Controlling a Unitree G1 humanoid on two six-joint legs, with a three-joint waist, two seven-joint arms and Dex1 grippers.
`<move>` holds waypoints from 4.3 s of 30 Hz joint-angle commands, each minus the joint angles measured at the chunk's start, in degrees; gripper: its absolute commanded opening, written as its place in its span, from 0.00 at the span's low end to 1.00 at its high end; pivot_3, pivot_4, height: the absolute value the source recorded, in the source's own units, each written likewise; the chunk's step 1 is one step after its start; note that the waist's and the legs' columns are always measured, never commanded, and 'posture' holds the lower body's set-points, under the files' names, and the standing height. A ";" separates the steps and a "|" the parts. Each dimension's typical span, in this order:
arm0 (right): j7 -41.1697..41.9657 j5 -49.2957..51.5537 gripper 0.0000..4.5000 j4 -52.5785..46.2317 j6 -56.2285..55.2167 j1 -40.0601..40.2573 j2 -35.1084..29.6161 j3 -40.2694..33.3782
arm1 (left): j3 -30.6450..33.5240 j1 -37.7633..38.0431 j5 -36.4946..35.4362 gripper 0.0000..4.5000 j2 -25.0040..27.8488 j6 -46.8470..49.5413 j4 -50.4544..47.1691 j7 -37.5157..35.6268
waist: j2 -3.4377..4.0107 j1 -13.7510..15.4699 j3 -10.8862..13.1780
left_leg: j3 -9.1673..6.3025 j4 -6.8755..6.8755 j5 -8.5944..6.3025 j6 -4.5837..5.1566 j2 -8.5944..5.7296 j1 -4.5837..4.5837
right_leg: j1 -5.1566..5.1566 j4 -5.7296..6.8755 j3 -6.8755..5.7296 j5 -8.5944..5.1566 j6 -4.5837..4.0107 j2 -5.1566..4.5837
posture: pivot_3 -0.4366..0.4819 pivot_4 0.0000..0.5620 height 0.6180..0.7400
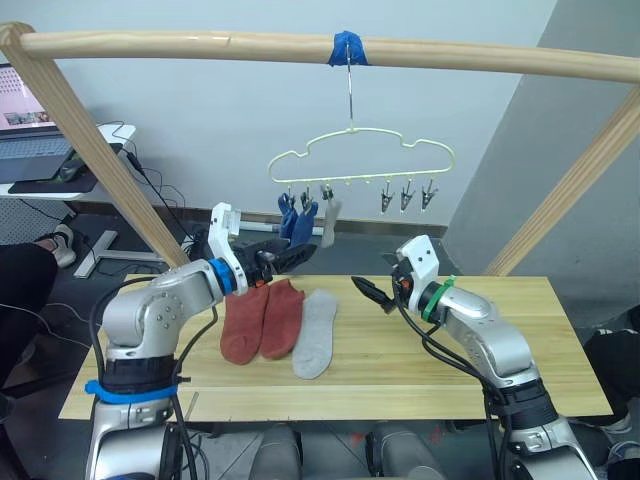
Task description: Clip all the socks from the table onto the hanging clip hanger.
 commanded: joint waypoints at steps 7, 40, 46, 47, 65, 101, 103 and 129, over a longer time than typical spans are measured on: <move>-10.15 -1.22 1.00 -8.01 -1.77 -3.06 4.83 -4.33 | -2.49 2.47 4.73 1.00 2.50 -20.76 -0.94 -14.26 | 0.03 0.05 0.04 | 0.04 -0.03 0.00 0.00 0.01 -0.03 | 0.00 -0.12 0.00 -0.02 -0.04 0.00 | 0.49 0.24 1.00; -18.25 -4.29 1.00 13.37 -12.66 -17.03 13.72 -6.15 | -1.12 5.96 0.74 1.00 4.31 -27.05 -6.89 -21.87 | 0.06 1.44 0.04 | 0.06 -0.69 0.01 0.00 0.05 -0.11 | -0.18 -0.54 -0.08 0.14 -0.34 -0.01 | 0.56 0.22 1.00; -17.62 -3.63 1.00 13.22 -12.70 -17.09 14.62 -6.02 | -1.02 6.46 0.38 1.00 4.32 -27.41 -6.83 -21.86 | 0.06 1.43 0.04 | 0.05 -0.70 0.01 0.01 0.06 -0.11 | -0.19 -0.54 -0.09 0.14 -0.34 -0.01 | 0.55 0.23 1.00; -17.57 -3.61 1.00 13.21 -12.66 -17.09 14.68 -6.07 | -1.05 6.44 0.42 1.00 4.30 -27.44 -6.80 -21.83 | 0.06 1.43 0.04 | 0.05 -0.69 0.01 0.01 0.06 -0.11 | -0.19 -0.54 -0.09 0.14 -0.34 -0.01 | 0.55 0.23 1.00; -17.81 -2.84 0.79 14.45 -12.48 -18.20 15.15 -7.06 | -1.55 6.41 1.31 1.00 4.26 -28.25 -6.54 -21.44 | 0.06 1.45 0.04 | 0.05 -0.69 0.01 0.01 0.06 -0.11 | -0.18 -0.53 -0.10 0.15 -0.35 -0.01 | 0.56 0.24 1.00; -17.75 -0.92 0.00 15.96 -10.94 -19.66 15.17 -9.64 | -7.41 10.07 9.68 1.00 6.79 -28.05 -3.85 -19.91 | 0.09 1.43 0.05 | 0.06 -0.70 0.01 0.01 0.06 -0.11 | -0.19 -0.53 -0.09 0.15 -0.35 -0.01 | 0.55 0.25 1.00; -16.19 -0.79 0.00 14.88 -9.87 -19.32 13.73 -9.28 | -11.34 10.73 14.65 1.00 6.91 -27.53 -0.32 -18.22 | 0.13 1.44 0.07 | 0.06 -0.70 0.00 0.01 0.04 -0.10 | -0.18 -0.54 -0.07 0.15 -0.35 -0.01 | 0.54 0.25 1.00; -18.03 -0.29 0.00 5.37 -3.51 -15.48 10.42 -9.38 | -25.74 -10.30 40.10 0.88 -7.87 -42.83 53.18 -13.53 | 0.19 -0.40 0.06 | 0.09 -0.65 0.03 0.03 0.03 -0.26 | -0.32 -0.44 -0.09 0.15 -0.36 0.01 | 0.40 0.21 1.00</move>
